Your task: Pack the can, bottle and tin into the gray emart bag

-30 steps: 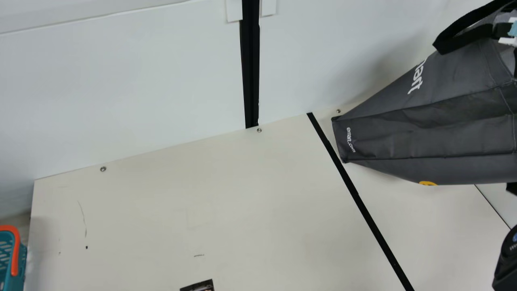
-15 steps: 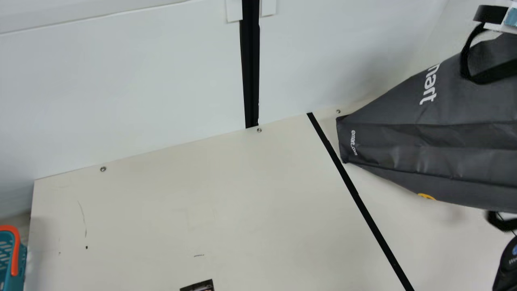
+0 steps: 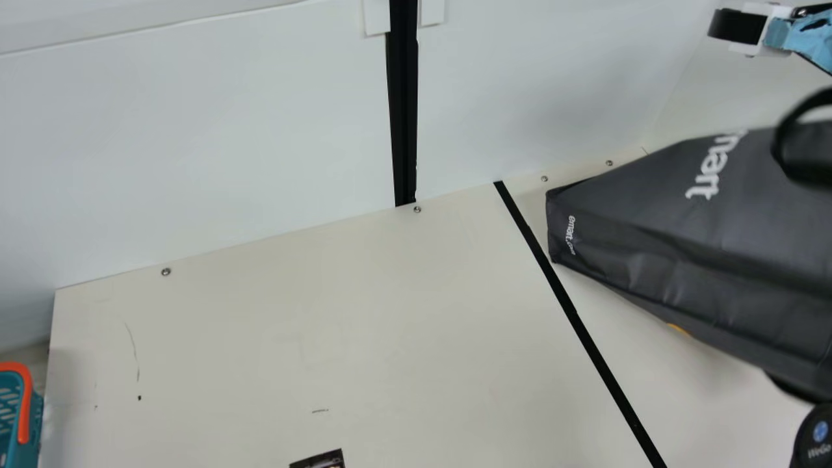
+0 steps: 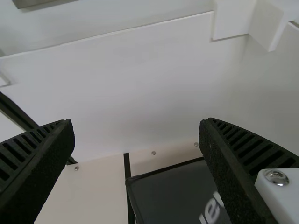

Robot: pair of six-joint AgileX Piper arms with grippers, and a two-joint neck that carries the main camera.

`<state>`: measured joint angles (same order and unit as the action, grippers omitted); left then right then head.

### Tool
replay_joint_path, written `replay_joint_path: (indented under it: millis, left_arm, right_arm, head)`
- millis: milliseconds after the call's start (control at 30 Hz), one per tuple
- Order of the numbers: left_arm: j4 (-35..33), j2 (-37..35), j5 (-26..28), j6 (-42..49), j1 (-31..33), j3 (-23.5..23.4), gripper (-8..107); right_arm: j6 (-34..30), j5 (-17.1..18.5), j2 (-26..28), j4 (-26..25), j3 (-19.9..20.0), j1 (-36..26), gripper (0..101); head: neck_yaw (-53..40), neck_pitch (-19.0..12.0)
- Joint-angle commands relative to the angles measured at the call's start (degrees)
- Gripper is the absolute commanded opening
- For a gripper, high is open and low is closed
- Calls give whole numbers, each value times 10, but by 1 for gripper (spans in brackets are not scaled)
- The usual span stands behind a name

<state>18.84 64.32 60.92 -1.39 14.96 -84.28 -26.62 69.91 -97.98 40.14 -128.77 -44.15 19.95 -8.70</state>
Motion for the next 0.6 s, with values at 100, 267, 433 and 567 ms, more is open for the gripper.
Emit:
replay_joint_path:
  millis: [100, 267, 433, 567]
  left_arm:
    - [0, 0, 0, 0, 0, 0, 90]
    - [0, 0, 0, 0, 0, 0, 90]
    - [0, 0, 0, 0, 0, 0, 90]
    - [0, 0, 0, 0, 0, 0, 90]
  right_arm:
    - [-8, 0, 19, 3, 28, 22, 91]
    - [-13, 0, 38, 5, 58, 45, 91]
    - [-19, 0, 57, 5, 91, 68, 91]
    - [-23, 0, 71, 7, 117, 85, 91]
  head:
    - [0, -13]
    - [0, -13]
    - [0, -13]
    - [0, -13]
